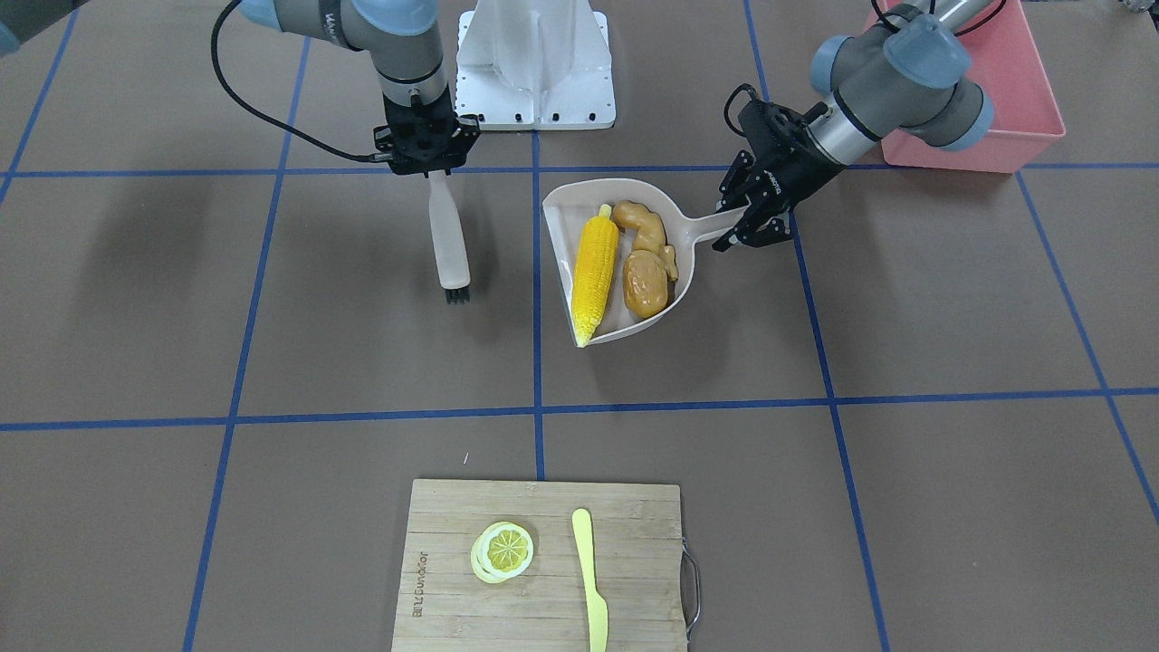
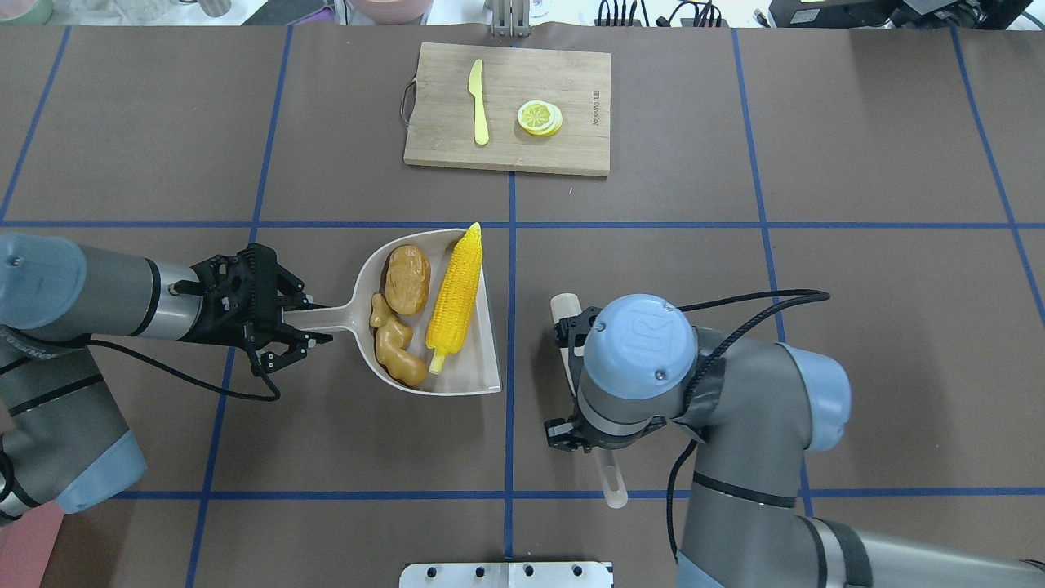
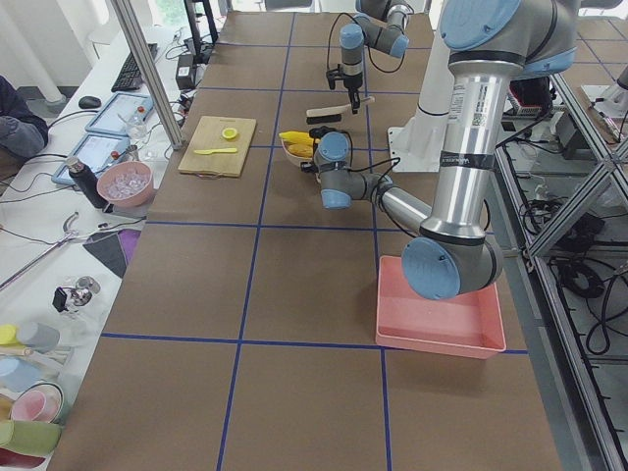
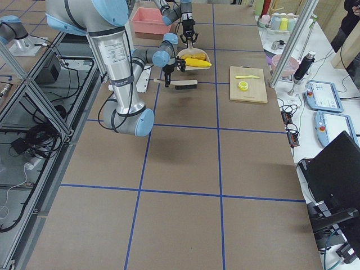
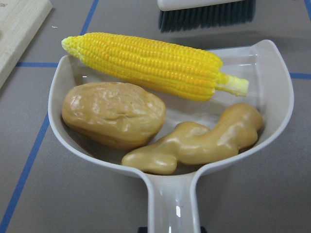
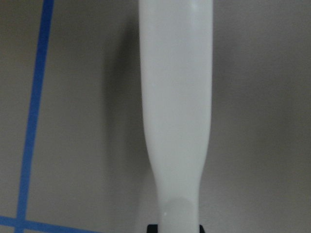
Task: Sweep and dump trash into bin
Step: 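Carry the loaded dustpan away with the left gripper while the right gripper withdraws the brush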
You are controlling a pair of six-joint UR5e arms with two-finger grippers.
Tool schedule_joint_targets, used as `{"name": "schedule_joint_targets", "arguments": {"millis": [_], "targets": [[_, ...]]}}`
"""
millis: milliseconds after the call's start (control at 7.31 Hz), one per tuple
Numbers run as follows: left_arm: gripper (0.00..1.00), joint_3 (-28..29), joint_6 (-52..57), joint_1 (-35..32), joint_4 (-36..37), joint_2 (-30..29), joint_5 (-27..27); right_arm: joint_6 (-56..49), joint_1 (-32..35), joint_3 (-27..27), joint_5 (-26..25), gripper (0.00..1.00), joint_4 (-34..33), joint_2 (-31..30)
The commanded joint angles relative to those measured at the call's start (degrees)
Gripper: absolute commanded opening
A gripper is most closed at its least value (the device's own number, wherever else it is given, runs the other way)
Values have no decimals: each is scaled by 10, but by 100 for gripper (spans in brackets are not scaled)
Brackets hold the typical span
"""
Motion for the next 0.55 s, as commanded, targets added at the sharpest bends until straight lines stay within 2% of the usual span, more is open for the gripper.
{"name": "schedule_joint_targets", "arguments": {"millis": [0,137,410], "targets": [[0,-8,-42,-2,-100,48,12,-47,31,56,4,0,1,-102],[0,-30,-46,-2,-140,98,42,-79,59,80,9,0,4,-150],[0,-105,-41,-4,-150,211,44,-130,130,105,12,0,43,-255]]}}
